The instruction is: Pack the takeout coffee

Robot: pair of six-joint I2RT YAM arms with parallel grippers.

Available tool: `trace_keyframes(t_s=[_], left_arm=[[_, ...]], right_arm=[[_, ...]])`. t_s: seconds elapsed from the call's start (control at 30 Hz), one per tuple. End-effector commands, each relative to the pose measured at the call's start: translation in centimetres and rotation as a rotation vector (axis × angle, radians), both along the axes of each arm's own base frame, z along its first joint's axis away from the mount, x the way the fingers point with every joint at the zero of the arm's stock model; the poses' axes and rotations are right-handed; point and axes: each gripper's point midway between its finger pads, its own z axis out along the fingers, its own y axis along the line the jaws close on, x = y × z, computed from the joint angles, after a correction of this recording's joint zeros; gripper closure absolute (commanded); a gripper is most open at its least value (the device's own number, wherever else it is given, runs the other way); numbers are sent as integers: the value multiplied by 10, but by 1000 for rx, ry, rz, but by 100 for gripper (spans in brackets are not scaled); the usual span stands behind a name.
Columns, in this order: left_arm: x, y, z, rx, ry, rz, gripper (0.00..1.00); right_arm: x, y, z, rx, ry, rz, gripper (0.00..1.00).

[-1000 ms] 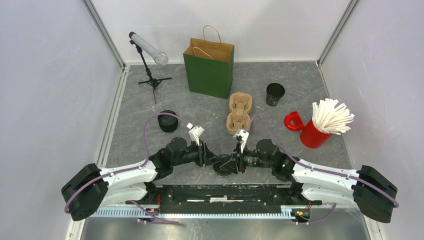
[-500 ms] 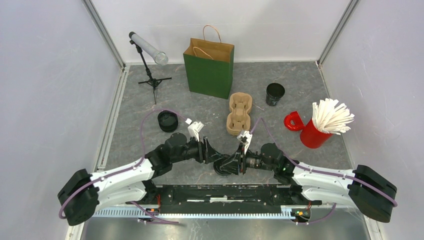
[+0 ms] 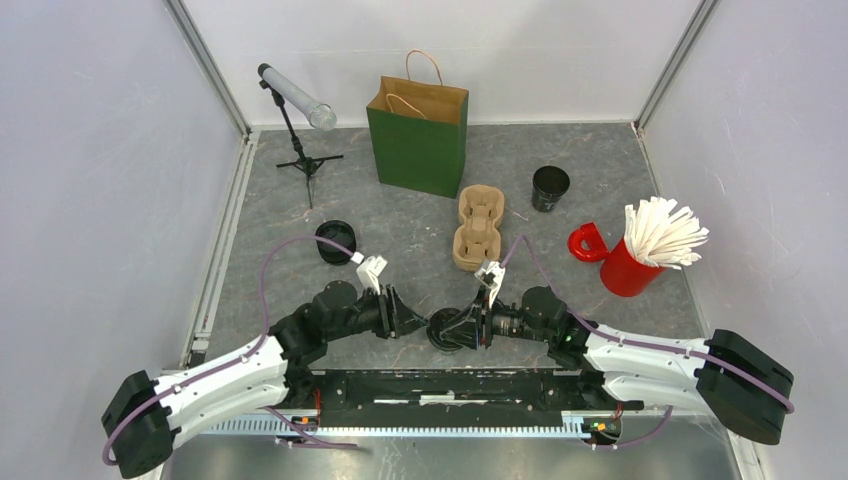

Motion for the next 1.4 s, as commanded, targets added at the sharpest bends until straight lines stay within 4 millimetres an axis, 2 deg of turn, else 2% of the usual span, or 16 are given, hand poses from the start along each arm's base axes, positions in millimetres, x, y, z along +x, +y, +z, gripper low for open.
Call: trace_keyframes(t_s=[0.0,0.17,0.63,1.0,1.37], left_arm=[[-7,2,-6,-66,73,20,45],[-10,0,-12,-106,86,14,38],[-6,-1,-3,-150,59,31,27],[-3,-10,-16,-146,73,10,33],[-1,-11,-26,-113,75,17,35]], right_arm=[[-5,-15,-44,-139,73,-22,62],[-5,-16,-44,-140,73,-25,62],[-4,-15,-43,-141,68,-25,62],[-4,-14,-43,-141,68,-23,62],[-5,-16,-46,-144,72,-23,62]])
